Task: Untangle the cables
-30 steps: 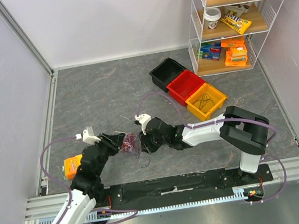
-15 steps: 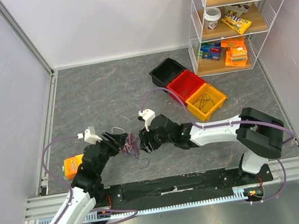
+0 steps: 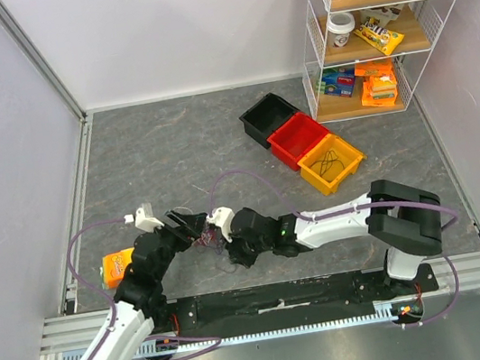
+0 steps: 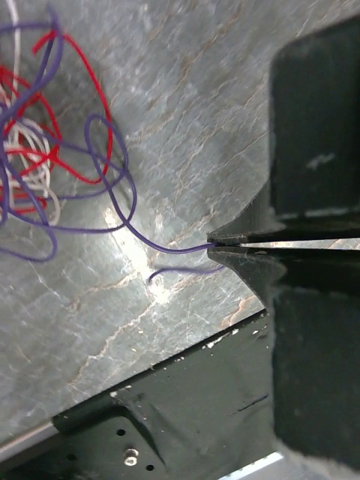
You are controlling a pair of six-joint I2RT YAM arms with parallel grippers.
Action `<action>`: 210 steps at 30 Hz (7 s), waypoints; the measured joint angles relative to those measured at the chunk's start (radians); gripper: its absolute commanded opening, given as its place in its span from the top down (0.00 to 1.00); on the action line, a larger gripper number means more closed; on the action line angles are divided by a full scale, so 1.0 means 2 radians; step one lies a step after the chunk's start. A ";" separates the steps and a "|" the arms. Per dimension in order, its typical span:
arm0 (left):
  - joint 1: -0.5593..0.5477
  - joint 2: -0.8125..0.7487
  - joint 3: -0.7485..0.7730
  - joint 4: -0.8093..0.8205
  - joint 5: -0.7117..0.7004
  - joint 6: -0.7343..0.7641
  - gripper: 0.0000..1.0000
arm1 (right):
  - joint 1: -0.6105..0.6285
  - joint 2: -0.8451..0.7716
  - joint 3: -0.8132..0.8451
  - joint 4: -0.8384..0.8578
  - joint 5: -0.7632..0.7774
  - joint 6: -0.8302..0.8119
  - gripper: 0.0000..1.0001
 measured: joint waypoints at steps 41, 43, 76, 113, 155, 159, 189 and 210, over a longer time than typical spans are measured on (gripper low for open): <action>0.000 0.180 0.023 0.044 0.176 -0.004 0.38 | -0.002 -0.490 0.003 -0.131 0.247 -0.027 1.00; 0.000 0.184 0.023 0.046 0.167 -0.005 0.36 | -0.002 -0.518 0.024 -0.136 0.264 -0.037 1.00; 0.000 0.098 -0.003 0.073 0.173 0.010 0.25 | -0.161 -0.372 0.137 -0.251 0.544 -0.119 1.00; 0.000 0.103 -0.003 0.098 0.182 0.010 0.23 | -0.307 -0.296 0.015 -0.217 0.389 -0.020 1.00; 0.000 0.188 -0.003 0.129 0.195 0.010 0.39 | -0.141 -0.156 -0.033 -0.083 0.021 0.010 0.44; 0.000 0.207 -0.003 0.130 0.195 0.010 0.47 | -0.112 -0.121 -0.037 -0.031 -0.026 0.018 0.52; -0.007 0.339 0.042 0.161 0.255 0.010 0.44 | -0.063 -0.233 -0.022 -0.021 0.042 0.030 1.00; -0.011 -0.017 -0.006 0.112 0.232 0.011 0.37 | -0.063 -0.309 0.075 -0.014 0.041 0.009 1.00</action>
